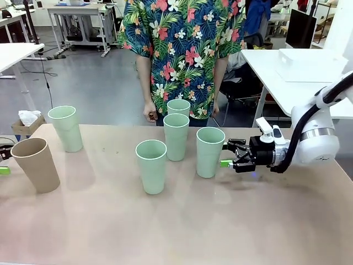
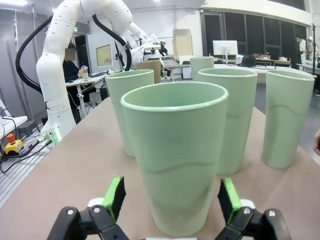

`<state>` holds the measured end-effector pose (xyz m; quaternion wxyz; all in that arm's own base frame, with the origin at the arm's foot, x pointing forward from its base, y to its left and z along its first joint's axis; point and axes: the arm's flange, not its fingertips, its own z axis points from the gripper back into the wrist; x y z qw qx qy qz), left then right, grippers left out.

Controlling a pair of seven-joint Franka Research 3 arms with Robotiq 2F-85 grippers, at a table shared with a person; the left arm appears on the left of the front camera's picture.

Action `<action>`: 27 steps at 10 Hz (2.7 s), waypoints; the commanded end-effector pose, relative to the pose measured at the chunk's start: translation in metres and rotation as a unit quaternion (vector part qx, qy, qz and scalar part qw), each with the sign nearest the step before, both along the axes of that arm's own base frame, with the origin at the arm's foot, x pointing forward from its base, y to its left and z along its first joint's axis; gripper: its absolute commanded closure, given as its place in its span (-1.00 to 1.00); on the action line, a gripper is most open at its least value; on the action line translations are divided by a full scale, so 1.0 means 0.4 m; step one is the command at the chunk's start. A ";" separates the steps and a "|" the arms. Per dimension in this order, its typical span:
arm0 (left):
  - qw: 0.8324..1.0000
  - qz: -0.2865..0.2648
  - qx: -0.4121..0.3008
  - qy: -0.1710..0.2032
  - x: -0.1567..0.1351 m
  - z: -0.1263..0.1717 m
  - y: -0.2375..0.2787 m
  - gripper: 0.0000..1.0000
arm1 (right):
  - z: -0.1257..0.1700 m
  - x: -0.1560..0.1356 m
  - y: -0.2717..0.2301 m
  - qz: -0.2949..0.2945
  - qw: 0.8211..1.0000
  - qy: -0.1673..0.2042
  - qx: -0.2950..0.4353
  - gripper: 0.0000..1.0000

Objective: Stack the cups and store them in the basket.
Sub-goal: Pick up two Reusable plastic cups , one in each hand.

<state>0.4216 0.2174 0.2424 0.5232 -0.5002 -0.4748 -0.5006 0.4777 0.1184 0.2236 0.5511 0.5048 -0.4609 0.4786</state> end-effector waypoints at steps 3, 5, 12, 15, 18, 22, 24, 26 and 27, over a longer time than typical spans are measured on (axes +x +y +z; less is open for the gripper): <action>1.000 -0.005 0.016 -0.025 -0.024 -0.044 -0.017 -1.00 | 0.000 -0.011 0.024 -0.007 1.000 -0.017 0.016 -1.00; 1.000 -0.013 0.012 -0.023 -0.022 -0.053 -0.031 -1.00 | 0.000 -0.014 0.028 -0.007 1.000 -0.012 0.015 -1.00; 1.000 -0.028 -0.007 -0.011 -0.009 -0.057 -0.074 -1.00 | -0.002 -0.020 0.035 -0.023 1.000 0.004 0.021 -1.00; 1.000 -0.027 -0.007 -0.010 -0.012 -0.048 -0.092 -1.00 | -0.001 -0.026 0.044 -0.027 0.999 0.014 0.019 -1.00; 1.000 -0.024 -0.007 -0.004 -0.015 -0.055 -0.114 -1.00 | -0.002 -0.026 0.055 -0.030 0.999 0.024 0.016 -1.00; 1.000 -0.012 -0.016 -0.006 -0.019 -0.043 -0.122 -1.00 | 0.002 -0.026 0.071 -0.028 0.999 0.031 0.017 -1.00; 1.000 -0.010 -0.017 -0.007 -0.019 -0.041 -0.128 -1.00 | 0.003 -0.024 0.077 -0.034 0.999 0.032 0.018 -1.00; 1.000 -0.008 -0.012 -0.005 -0.018 -0.043 -0.138 -1.00 | 0.003 -0.021 0.083 -0.035 0.999 0.035 0.016 -1.00; 1.000 -0.007 -0.008 -0.008 -0.017 -0.050 -0.147 -1.00 | 0.002 -0.021 0.089 -0.033 0.999 0.038 0.015 -1.00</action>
